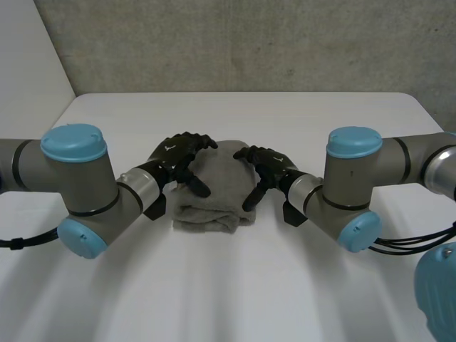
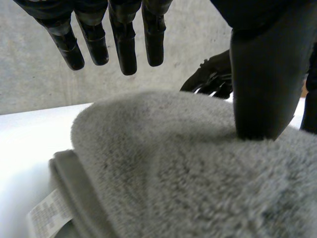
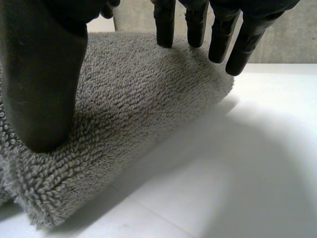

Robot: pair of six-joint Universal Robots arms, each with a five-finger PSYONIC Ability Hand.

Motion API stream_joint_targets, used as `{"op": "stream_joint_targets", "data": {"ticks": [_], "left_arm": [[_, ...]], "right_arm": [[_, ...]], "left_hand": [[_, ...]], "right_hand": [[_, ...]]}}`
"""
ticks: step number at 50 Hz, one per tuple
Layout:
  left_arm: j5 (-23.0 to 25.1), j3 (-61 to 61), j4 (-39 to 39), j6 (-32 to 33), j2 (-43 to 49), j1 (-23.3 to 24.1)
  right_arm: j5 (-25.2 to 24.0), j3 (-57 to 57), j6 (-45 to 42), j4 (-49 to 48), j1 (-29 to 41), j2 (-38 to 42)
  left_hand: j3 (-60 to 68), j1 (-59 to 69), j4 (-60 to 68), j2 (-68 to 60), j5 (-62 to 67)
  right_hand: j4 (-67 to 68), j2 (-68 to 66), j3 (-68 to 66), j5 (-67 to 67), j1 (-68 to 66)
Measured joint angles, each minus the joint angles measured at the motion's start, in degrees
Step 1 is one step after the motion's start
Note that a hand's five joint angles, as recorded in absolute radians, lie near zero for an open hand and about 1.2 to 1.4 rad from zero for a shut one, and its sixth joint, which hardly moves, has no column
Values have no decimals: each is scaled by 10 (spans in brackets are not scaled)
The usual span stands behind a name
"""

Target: Fold the towel.

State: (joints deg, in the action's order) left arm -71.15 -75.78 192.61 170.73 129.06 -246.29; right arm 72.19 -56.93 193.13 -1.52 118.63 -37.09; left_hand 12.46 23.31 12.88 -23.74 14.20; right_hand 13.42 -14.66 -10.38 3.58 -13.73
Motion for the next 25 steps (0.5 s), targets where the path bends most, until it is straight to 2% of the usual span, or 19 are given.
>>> {"op": "stream_joint_targets", "data": {"ticks": [12, 25], "left_arm": [[-5, -13, -1, 109, 27, -24], [-5, -11, 0, 125, 39, -32]], "right_arm": [[36, 65, -6, 35, 32, 42], [45, 113, -74, 84, 51, 66]], "left_hand": [[0, 0, 0, 0, 0], [0, 0, 0, 0, 0]], "right_hand": [[0, 0, 0, 0, 0], [0, 6, 0, 0, 17]]}}
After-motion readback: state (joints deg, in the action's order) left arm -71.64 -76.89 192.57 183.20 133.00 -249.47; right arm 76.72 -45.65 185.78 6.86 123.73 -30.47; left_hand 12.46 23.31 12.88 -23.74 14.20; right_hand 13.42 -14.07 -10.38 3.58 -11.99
